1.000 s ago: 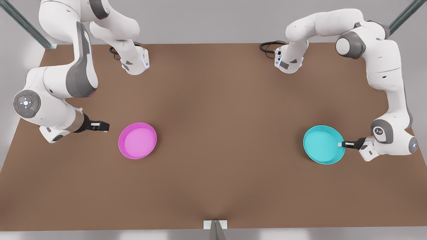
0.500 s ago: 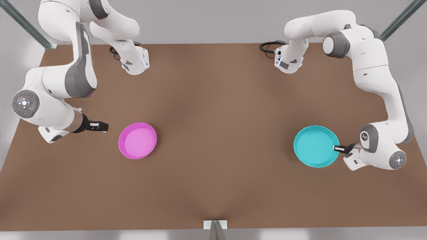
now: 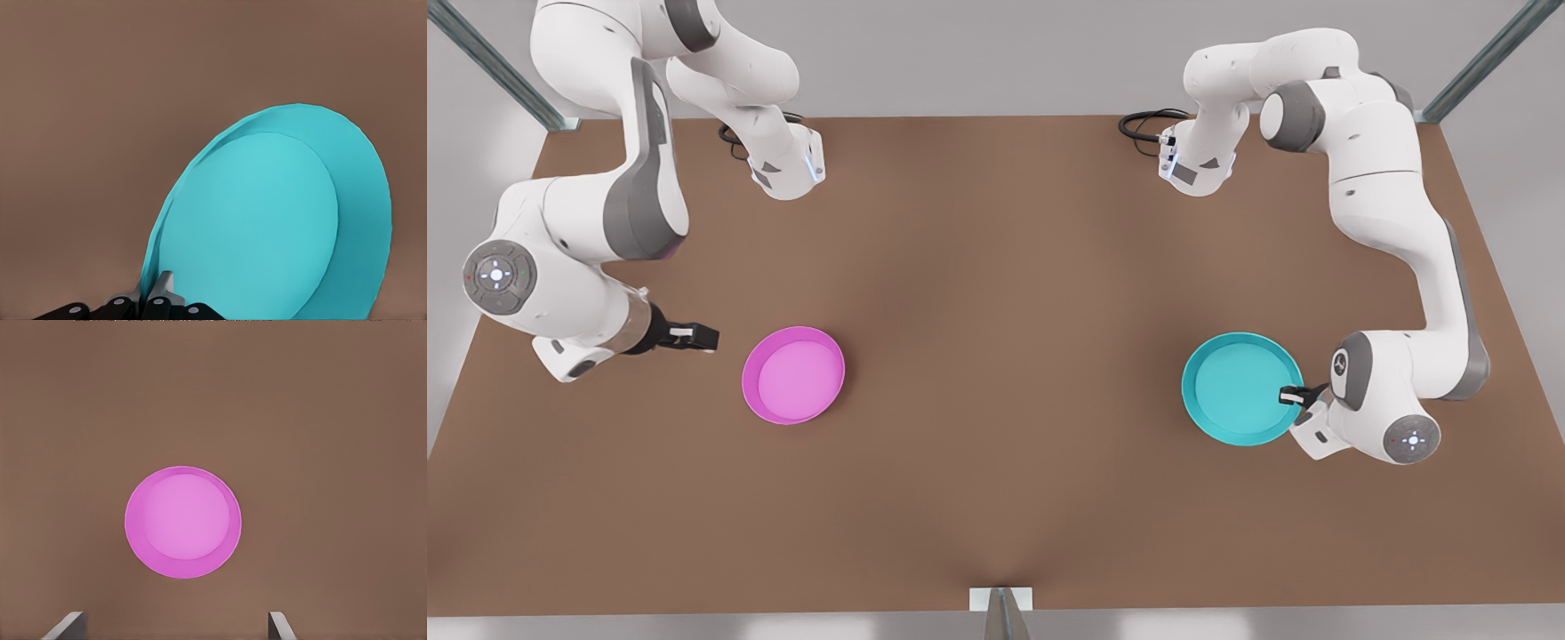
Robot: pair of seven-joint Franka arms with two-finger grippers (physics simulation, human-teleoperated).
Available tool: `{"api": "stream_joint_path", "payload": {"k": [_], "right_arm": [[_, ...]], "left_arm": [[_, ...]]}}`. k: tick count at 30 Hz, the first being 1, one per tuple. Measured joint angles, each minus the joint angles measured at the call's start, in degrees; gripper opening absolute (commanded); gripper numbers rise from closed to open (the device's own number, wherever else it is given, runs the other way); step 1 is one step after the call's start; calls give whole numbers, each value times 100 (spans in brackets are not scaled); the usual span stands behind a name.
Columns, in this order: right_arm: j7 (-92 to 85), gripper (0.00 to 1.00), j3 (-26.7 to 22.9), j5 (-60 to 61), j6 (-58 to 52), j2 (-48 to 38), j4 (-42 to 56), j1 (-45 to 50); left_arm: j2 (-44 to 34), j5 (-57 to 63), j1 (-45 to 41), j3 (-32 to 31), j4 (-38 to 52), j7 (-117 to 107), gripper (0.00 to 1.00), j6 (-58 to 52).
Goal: Flip the blue plate over with the left arm, and stack the pink plate on top of the blue plate with the right arm
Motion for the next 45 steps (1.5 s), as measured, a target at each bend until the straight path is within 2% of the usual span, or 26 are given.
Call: {"api": "stream_joint_path", "payload": {"k": [8,27,30,31,32,34,36,42,45], "right_arm": [[4,100,0,-2,0,0,0,11],[-136,100,0,133,-26,1,-6,-71],[-57,100,-1,94,-40,233,-281,132],[-49,100,0,75,62,448,-342,206],[-46,100,-1,-136,419,484,-818,287],[-86,100,24,-40,1765,434,-1962,218],[-169,100,27,150,2570,456,-2537,-2],[-1155,100,35,536,3141,565,-2961,-670],[-1411,100,32,537,3436,929,-2997,-845]], "left_arm": [[0,816,-867,-6,79,-634,21,-248],[18,3710,-2879,-2,167,-2106,21,-1150],[34,3978,-3138,-1,109,-2469,21,-1359],[36,4054,-3214,-1,67,-2545,21,-1408],[49,4119,-3291,-1,61,-2672,21,-1441],[62,4243,-3501,-1,-31,-2908,21,-1523],[112,4365,-3696,-1,-78,-3156,21,-1611],[225,4608,-4278,-1,-229,-3868,21,-1936],[315,4706,-4560,-1,-237,-4259,21,-2168]]}}
